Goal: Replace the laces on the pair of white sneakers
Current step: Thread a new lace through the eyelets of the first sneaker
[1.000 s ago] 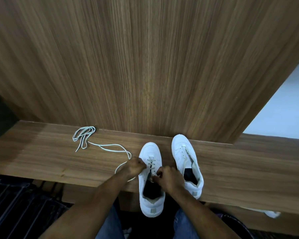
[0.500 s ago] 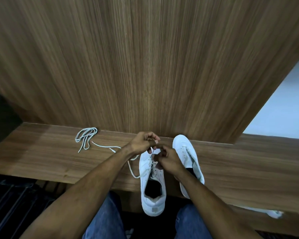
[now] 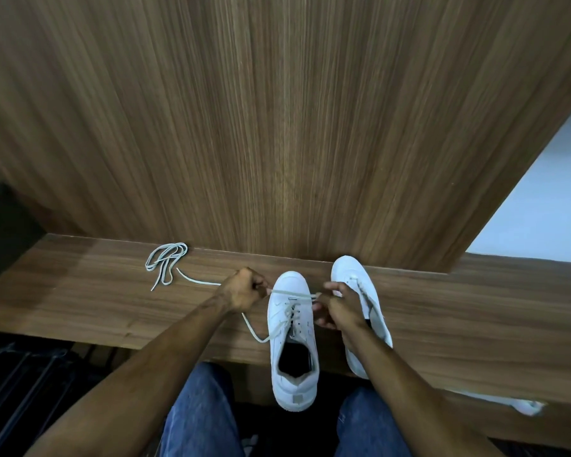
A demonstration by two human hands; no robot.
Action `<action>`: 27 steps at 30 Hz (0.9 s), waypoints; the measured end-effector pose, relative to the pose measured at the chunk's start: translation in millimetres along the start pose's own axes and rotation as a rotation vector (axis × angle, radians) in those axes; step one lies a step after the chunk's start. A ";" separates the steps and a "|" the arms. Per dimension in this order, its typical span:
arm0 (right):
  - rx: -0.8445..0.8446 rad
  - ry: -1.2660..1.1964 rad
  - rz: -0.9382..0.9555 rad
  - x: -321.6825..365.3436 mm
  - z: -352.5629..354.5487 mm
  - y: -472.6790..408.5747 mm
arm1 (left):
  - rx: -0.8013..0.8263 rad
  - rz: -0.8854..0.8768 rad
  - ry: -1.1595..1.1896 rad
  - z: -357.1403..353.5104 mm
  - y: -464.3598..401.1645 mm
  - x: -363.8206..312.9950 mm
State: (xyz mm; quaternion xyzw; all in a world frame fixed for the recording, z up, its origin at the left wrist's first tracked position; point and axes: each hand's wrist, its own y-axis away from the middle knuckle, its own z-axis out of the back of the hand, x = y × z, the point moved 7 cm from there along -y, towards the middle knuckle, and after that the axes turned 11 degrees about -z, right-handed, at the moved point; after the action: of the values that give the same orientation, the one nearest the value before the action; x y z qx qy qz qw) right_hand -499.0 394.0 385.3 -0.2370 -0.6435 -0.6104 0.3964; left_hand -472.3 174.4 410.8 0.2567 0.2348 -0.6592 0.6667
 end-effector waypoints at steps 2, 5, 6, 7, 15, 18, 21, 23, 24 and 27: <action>0.104 0.157 0.096 7.4 -23.9 5.7 | 0.043 -0.060 0.045 -12.0 -2.9 -11.3; 0.154 0.340 0.166 10.6 -47.5 5.7 | 0.072 -0.124 0.098 -23.4 -8.6 -29.8; 0.116 0.378 0.192 11.9 -46.3 2.4 | 0.066 -0.124 0.100 -23.5 -9.1 -32.9; 0.068 0.390 0.202 13.1 -41.6 -0.7 | 0.052 -0.110 0.105 -22.7 -9.0 -32.4; -0.245 0.061 0.104 23.0 46.3 -20.8 | -0.114 0.136 0.210 -0.8 14.5 36.0; -0.319 0.010 0.112 24.6 61.7 -25.3 | -0.288 0.254 0.411 5.8 23.0 45.0; -0.353 0.005 0.086 19.2 62.4 -27.8 | -0.456 0.389 0.646 4.4 30.7 59.0; -0.333 0.030 0.062 10.4 55.5 -31.3 | -0.579 0.474 0.880 3.3 34.2 66.1; -0.316 0.044 0.053 5.8 51.3 -33.1 | -0.639 0.503 1.007 2.9 33.8 67.6; -0.260 0.109 0.056 -3.8 37.2 -30.5 | -0.789 0.520 1.264 9.6 24.8 63.7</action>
State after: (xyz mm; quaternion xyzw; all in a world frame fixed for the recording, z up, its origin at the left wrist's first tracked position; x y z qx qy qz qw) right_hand -529.1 426.6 366.3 -0.2708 -0.5295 -0.6893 0.4137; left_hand -446.4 119.8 377.5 0.3739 0.7182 -0.0794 0.5815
